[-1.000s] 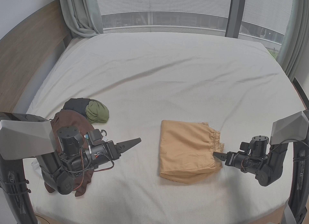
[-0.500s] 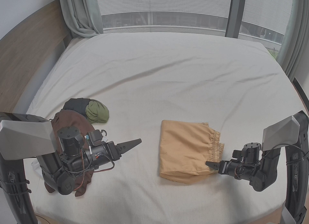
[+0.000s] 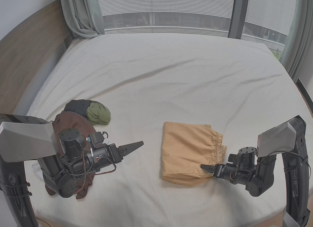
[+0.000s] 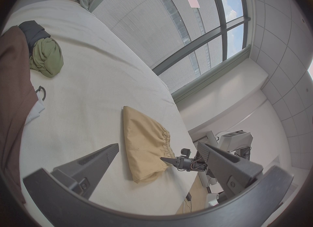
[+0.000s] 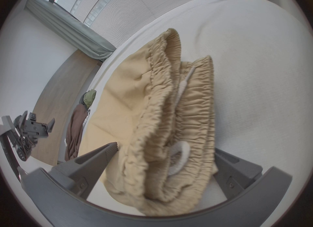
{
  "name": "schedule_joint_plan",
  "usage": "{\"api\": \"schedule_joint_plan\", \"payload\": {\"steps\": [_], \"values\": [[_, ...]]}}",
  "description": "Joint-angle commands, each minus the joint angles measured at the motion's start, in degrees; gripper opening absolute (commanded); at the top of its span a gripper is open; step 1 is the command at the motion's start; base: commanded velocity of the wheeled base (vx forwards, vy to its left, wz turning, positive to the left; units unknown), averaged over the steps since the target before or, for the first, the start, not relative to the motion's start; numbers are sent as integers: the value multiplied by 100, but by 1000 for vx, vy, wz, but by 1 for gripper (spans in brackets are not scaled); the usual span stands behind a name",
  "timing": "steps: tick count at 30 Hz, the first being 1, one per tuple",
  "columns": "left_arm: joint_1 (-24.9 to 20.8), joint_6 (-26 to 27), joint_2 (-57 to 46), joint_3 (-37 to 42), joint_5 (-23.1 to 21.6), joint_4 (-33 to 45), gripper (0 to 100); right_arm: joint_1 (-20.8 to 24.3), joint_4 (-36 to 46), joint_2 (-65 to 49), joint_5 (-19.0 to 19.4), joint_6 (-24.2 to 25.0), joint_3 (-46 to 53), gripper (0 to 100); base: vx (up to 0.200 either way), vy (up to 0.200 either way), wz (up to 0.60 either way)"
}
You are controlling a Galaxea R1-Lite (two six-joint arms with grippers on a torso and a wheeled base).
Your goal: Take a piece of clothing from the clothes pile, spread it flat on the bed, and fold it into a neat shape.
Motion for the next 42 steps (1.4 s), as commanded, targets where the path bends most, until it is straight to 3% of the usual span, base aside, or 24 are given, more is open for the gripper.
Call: {"api": "schedule_joint_plan", "payload": {"steps": [1,14,15,36,42], "values": [[-3,-3,11,0,0,-1,100,138,12,68,47,131,-142,100,0,0,0],[24,6,20,8,9,-1,100,155,-5,59,82,262,-177,100,0,0,0],[24,6,20,8,9,-1,100,155,-5,59,82,262,-177,0,0,0,0],[32,6,-15,0,9,-1,100,155,-287,68,100,254,-124,0,0,0,0],[59,-64,-112,0,-27,-1,100,146,-462,-512,812,227,210,0,0,0,0]]}}
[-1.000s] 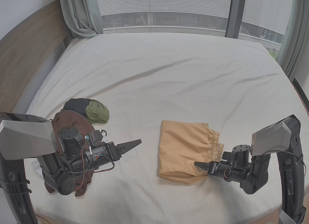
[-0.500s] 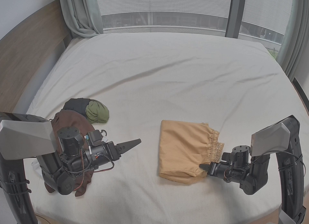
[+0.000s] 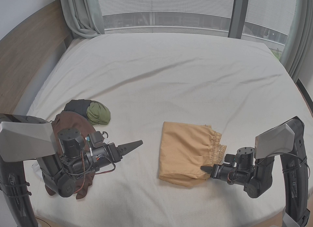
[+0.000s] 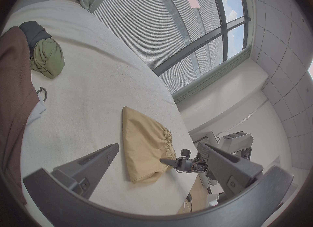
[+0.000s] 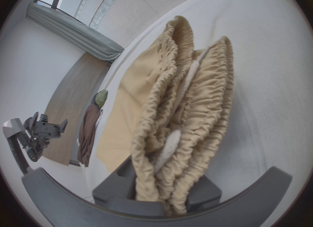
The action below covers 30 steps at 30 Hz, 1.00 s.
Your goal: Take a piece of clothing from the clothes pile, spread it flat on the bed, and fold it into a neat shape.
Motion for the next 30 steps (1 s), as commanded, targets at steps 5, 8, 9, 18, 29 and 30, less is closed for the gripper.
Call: {"api": "schedule_joint_plan", "payload": {"steps": [5,8,9,18,29,30], "values": [[129,-45,-145,-12,-27,1,100,-44,-58,-1269,741,27,329,0,0,0,0],[129,-18,-180,-3,-18,1,100,-17,-49,-1576,846,10,294,0,0,0,0],[129,-18,-207,-3,-18,1,100,-8,-49,-1664,873,10,285,0,0,0,0],[129,-10,-286,32,9,10,100,62,-31,-2139,987,89,39,0,0,0,0],[129,-10,-277,41,9,10,100,176,294,-2464,996,229,-479,0,0,0,0],[129,-10,-277,41,9,1,100,185,364,-2499,996,247,-541,0,0,0,0]]}}
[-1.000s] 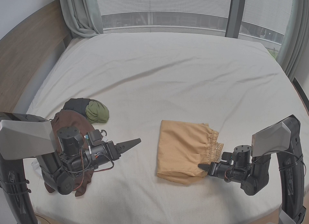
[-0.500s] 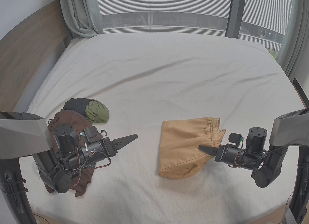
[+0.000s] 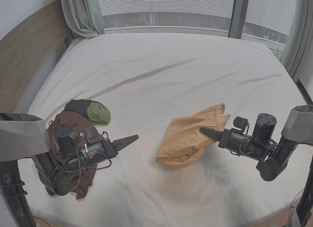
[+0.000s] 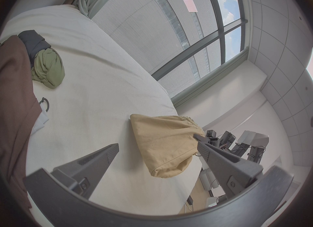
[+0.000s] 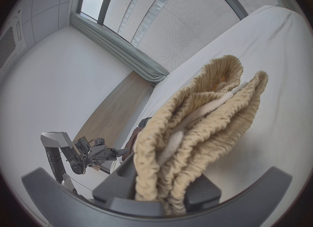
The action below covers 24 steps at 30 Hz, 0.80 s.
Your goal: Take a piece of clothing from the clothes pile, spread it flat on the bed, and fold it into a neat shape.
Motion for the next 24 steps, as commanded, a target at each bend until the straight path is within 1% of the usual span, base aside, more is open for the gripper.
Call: {"api": "schedule_joint_plan", "payload": {"steps": [1,6,24], "values": [[0,-2,3,0,-1,-1,100,65,130,-228,5,47,-225,0,0,0,0],[8,-2,3,-9,-1,-10,100,65,631,-378,5,56,-621,0,0,0,0],[44,-2,3,-27,-1,-1,100,126,1633,-413,5,56,-1702,0,0,0,0]]}}
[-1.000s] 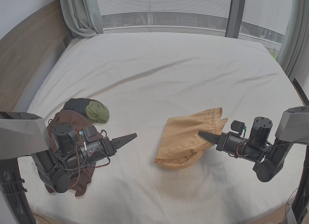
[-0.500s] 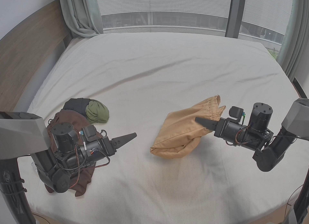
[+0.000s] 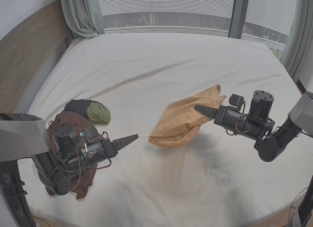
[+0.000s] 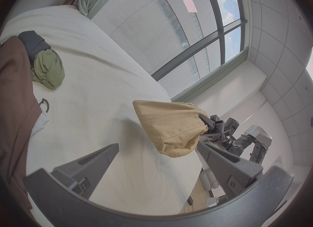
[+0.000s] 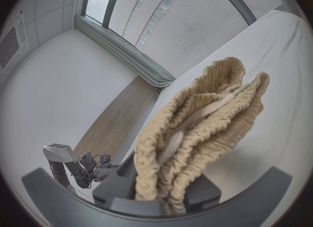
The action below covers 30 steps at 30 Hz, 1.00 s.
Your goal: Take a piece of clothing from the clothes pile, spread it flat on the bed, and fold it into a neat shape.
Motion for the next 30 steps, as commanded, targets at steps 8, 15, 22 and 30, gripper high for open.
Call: {"api": "schedule_joint_plan", "payload": {"steps": [8,15,22,30], "values": [[41,15,-2,27,-1,-8,100,72,143,-22,4,0,-252,0,0,0,0],[68,7,7,-8,-1,-8,100,63,635,13,4,-9,-770,0,0,0,0],[76,7,7,0,-1,1,100,81,1101,128,-5,-9,-1324,0,0,0,0],[76,15,-11,27,8,-8,100,72,1857,681,-5,-26,-2361,0,0,0,0]]}}
